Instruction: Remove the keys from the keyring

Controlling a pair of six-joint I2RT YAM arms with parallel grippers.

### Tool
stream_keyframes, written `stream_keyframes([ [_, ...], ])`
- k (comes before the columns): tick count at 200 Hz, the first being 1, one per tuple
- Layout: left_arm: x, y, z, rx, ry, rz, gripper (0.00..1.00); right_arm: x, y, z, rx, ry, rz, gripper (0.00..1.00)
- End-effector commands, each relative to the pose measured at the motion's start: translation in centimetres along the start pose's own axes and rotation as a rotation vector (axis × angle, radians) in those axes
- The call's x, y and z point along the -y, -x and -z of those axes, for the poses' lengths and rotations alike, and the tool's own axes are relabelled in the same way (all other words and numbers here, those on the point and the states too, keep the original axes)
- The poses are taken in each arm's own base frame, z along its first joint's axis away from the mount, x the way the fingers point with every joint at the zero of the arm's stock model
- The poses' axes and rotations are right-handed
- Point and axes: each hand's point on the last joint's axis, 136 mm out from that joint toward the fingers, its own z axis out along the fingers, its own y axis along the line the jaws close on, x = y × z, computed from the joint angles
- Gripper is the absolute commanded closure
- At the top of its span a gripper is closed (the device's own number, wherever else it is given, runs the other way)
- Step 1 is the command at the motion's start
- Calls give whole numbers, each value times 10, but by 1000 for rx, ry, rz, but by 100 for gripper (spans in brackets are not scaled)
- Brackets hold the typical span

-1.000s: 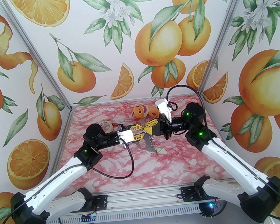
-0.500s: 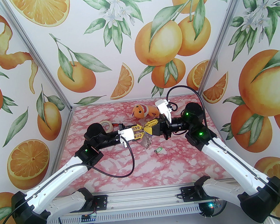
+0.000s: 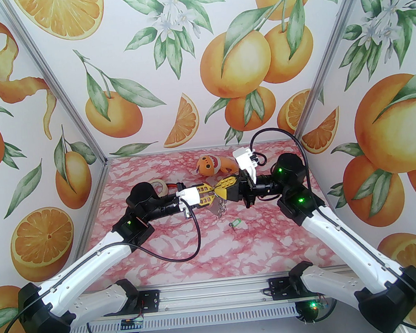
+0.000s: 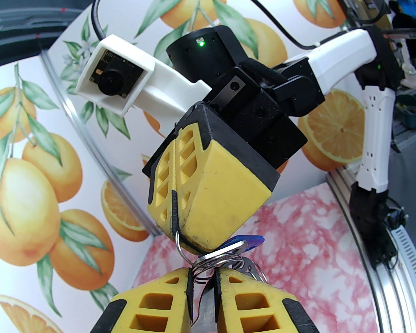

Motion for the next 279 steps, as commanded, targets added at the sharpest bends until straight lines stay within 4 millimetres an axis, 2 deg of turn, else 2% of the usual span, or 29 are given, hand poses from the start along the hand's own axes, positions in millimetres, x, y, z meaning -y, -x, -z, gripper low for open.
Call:
stream_keyframes([
  [1,-5,6,-3,10,-8,20,84,-8,14,5,28,-22,92,100],
  [56,0,10,-6,21,-57,40,86,-3,10,6,21,-55,109,100],
  [95,-3,7,-5,-2,-41,60,94,-1,11,8,18,-95,140,100],
  [149,-12,0,-5,-46,2,139,100,1,15,13,18,-162,194,100],
  [234,-36,-7,-5,-90,110,343,100,10,11,24,8,-281,292,100],
  [279,-36,0,-7,-77,89,413,100,15,6,25,3,-309,318,100],
])
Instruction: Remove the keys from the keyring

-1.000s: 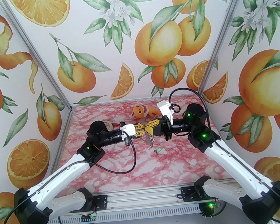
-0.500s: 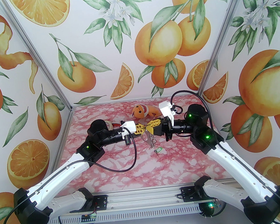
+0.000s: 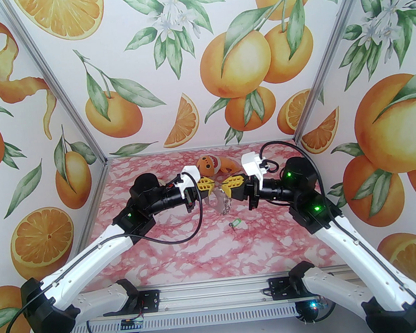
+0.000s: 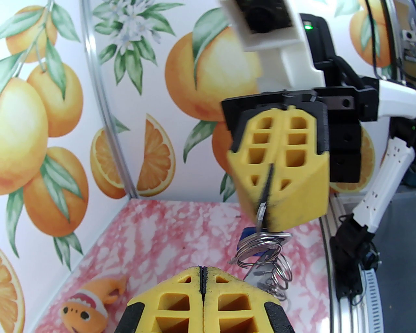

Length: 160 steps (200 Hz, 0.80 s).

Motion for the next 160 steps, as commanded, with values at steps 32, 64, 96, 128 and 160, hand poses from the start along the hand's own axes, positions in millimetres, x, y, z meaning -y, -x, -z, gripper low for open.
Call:
stream_keyframes([
  [32,-2,7,1,-4,2,47,100,7,3,0,23,-32,46,100],
  [64,11,15,4,27,-79,-39,91,4,0,-3,11,2,24,100],
  [96,14,14,-4,30,-133,-58,85,3,0,-4,18,14,15,100],
  [128,19,11,-10,17,-193,-41,83,3,0,-5,12,23,11,100],
  [160,28,7,-8,17,-253,-31,82,3,1,-5,13,24,18,100],
])
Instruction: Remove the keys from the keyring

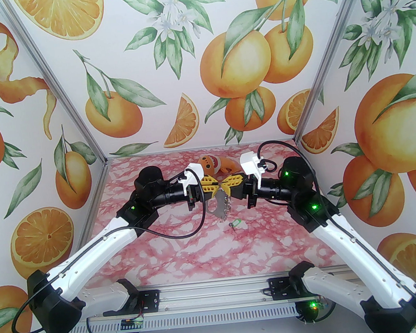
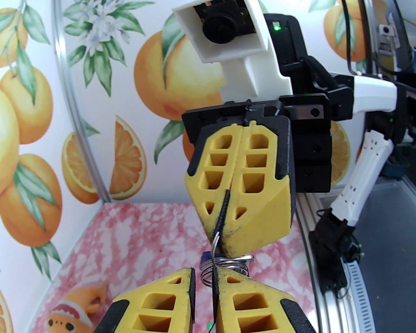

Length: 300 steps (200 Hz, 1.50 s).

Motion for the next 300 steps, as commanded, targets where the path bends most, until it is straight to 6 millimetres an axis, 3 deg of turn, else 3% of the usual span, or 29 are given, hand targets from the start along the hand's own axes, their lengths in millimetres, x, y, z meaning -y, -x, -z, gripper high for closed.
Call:
stream_keyframes([
  [1,14,12,0,27,-86,-24,82,-7,12,0,34,39,41,100],
  [91,12,6,-2,10,-103,-28,76,-12,18,1,49,66,34,100],
  [221,12,20,2,58,-137,-62,65,-17,22,-1,60,113,2,100],
  [260,18,17,1,71,-173,-47,68,-16,21,-1,58,108,1,100],
  [300,21,11,4,55,-169,-53,80,-14,24,1,67,82,19,100],
])
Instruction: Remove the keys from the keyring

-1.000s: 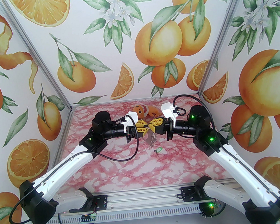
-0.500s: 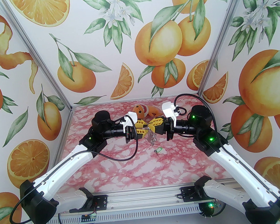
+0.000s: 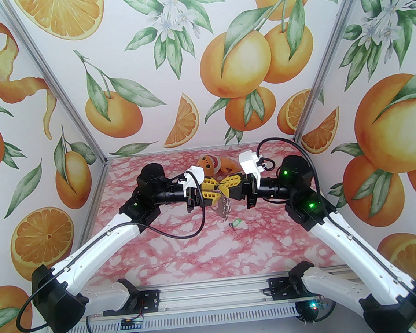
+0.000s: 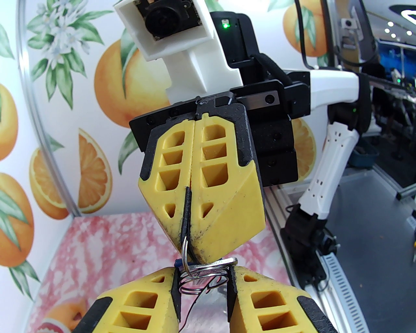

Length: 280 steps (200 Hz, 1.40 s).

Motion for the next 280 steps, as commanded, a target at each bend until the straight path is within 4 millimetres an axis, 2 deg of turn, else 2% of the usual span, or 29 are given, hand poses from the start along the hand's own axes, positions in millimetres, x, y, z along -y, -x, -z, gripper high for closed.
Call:
stream_keyframes([
  [1,6,9,4,23,-18,-40,80,-5,17,3,40,-2,57,100],
  [37,8,8,8,20,4,-55,90,-4,18,4,44,-11,62,100],
  [97,4,12,9,26,26,-45,100,-2,17,4,47,-24,69,100],
  [145,-4,23,17,50,113,10,100,2,14,7,32,-66,108,100],
  [218,-21,28,23,79,215,170,100,9,10,11,7,-132,193,100],
  [260,-22,30,23,88,218,210,100,12,8,14,-8,-162,225,100],
  [280,-18,22,22,66,197,192,100,10,12,11,5,-140,216,100],
])
